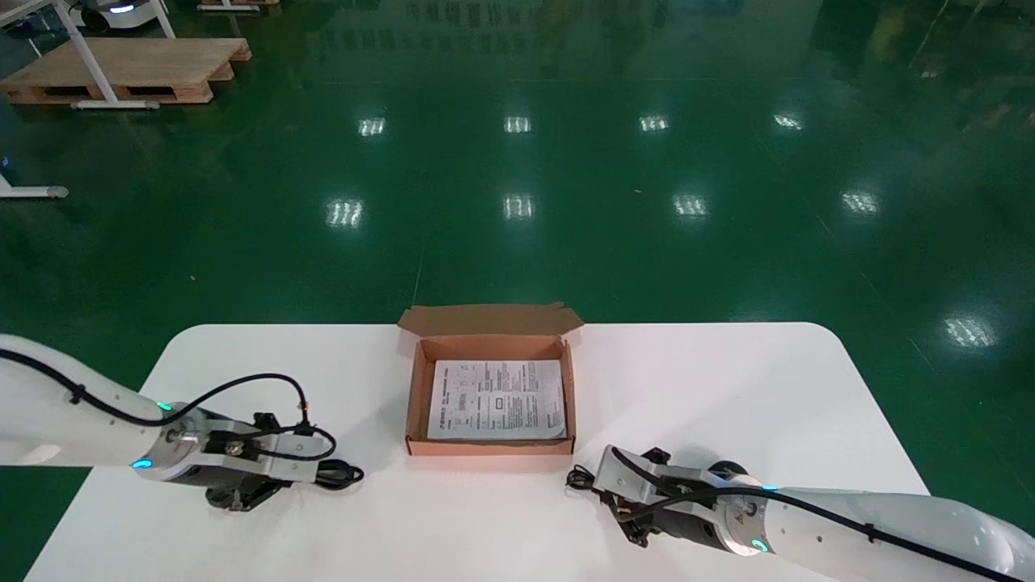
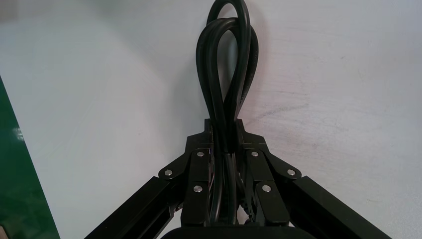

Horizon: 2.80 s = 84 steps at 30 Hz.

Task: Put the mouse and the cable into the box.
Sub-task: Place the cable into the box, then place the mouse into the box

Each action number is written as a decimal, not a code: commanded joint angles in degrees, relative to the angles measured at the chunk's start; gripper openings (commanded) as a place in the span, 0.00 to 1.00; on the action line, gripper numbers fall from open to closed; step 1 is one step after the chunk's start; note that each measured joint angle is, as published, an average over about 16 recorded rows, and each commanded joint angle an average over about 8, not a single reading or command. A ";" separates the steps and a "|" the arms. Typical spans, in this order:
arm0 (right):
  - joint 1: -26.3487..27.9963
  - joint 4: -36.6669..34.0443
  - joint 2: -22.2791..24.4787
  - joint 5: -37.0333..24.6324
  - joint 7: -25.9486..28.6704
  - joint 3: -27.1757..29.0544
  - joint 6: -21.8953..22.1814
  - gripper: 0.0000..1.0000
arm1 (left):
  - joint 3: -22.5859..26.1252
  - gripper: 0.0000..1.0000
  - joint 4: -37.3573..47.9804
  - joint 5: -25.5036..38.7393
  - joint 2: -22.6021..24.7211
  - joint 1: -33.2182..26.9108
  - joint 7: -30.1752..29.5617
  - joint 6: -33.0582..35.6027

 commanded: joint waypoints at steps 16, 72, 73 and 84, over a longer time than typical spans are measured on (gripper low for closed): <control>4.35 -6.00 2.13 -2.46 1.29 1.90 5.79 0.00 | -4.00 0.00 -1.77 -5.19 -3.10 -3.46 1.16 -1.51; 16.33 -7.55 5.22 10.92 2.77 13.17 11.12 0.00 | -2.54 0.00 0.52 -23.24 14.15 3.99 37.23 -22.67; 16.33 -7.55 5.22 10.92 2.77 13.17 11.12 0.00 | -2.11 0.00 0.52 -23.70 14.15 3.97 37.28 -22.86; 16.32 -7.56 5.23 10.95 2.74 13.17 11.13 0.00 | 1.28 0.94 1.17 -26.58 14.19 3.74 37.42 -24.39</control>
